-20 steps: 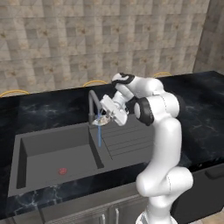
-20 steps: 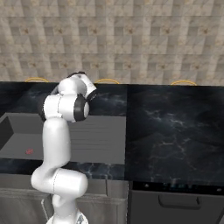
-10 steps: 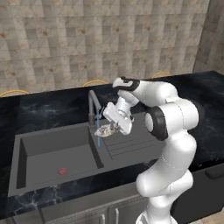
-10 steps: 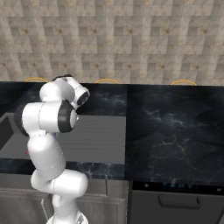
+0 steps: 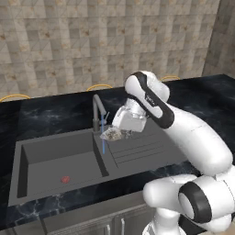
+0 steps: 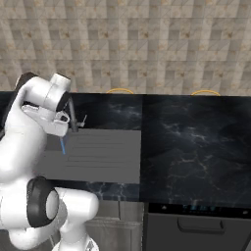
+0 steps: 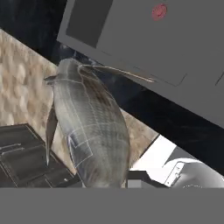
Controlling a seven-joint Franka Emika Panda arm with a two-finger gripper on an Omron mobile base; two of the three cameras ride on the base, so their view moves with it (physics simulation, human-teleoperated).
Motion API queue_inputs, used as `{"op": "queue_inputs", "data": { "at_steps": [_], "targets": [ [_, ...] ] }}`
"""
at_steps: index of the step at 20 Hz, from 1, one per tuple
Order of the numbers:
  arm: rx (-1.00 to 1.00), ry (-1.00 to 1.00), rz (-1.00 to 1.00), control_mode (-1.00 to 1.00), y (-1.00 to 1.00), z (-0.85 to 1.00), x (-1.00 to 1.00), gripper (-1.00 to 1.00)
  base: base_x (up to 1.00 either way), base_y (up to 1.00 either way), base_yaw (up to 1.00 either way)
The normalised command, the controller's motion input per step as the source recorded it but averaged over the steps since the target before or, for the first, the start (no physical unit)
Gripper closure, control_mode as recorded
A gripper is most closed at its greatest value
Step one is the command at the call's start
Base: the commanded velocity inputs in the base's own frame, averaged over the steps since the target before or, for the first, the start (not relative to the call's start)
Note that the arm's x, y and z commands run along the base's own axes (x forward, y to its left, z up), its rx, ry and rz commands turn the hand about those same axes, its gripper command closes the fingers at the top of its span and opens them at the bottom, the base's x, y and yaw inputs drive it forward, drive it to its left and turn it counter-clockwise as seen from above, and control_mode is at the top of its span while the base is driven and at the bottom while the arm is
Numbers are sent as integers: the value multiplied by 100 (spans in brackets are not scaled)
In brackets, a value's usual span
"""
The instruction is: Take the fish out of the fridge, briefly rinse it in the sink, and place it on the tray next to the sink.
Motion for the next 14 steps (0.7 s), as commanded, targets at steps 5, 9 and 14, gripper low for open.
{"op": "queue_inputs", "data": {
  "at_steps": [5,9,14],
  "targets": [
    [-36,-93,-1,-100,8,43,-100,100,0,0,0],
    [-38,-100,-4,-100,0,15,-100,100,0,0,0],
    [-1,-23,-1,-100,-1,12,-32,100,0,0,0]
  ]
}}
